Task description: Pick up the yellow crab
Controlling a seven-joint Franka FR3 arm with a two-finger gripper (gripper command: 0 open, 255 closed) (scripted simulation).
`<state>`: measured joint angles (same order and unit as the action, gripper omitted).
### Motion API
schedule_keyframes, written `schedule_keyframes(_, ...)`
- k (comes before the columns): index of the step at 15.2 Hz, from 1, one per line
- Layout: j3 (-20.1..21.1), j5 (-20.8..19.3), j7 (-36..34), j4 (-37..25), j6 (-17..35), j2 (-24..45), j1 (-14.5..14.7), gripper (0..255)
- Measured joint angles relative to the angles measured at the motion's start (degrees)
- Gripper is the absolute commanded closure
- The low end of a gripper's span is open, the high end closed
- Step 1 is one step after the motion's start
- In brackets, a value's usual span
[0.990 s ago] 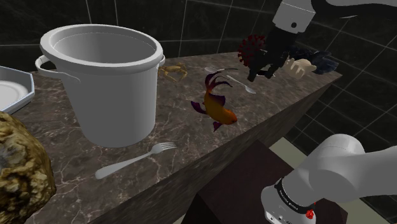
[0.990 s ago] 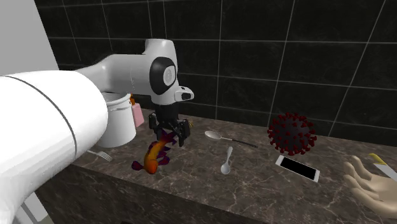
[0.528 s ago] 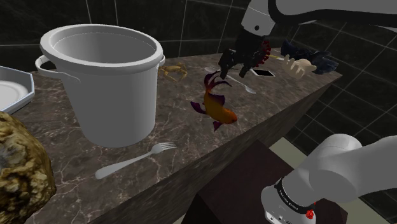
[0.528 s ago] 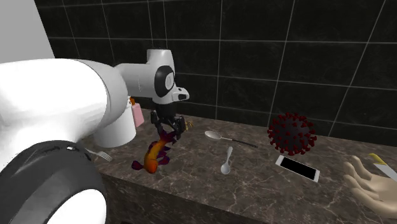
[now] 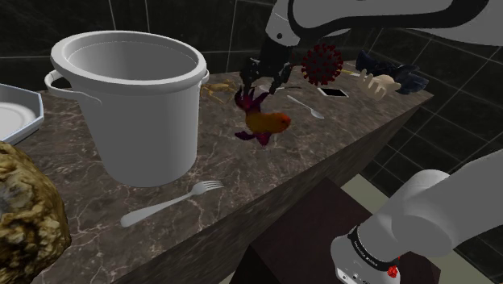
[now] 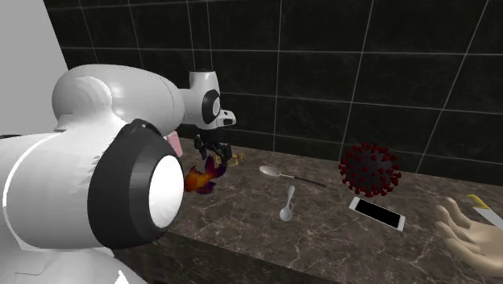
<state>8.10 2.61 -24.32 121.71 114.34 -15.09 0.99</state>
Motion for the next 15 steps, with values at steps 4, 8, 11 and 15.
schedule_keyframes(4,1.1,-1.0,-2.9,-5.4,3.1,7.7,0.0,0)
schedule_keyframes(8,2.1,-2.8,-6.4,-13.5,5.3,16.5,0.5,0)
schedule_keyframes(11,2.3,-4.2,-8.5,-19.7,6.2,22.5,1.1,0)
schedule_keyframes(15,2.4,-5.6,-10.5,-24.9,7.6,28.2,1.9,0)
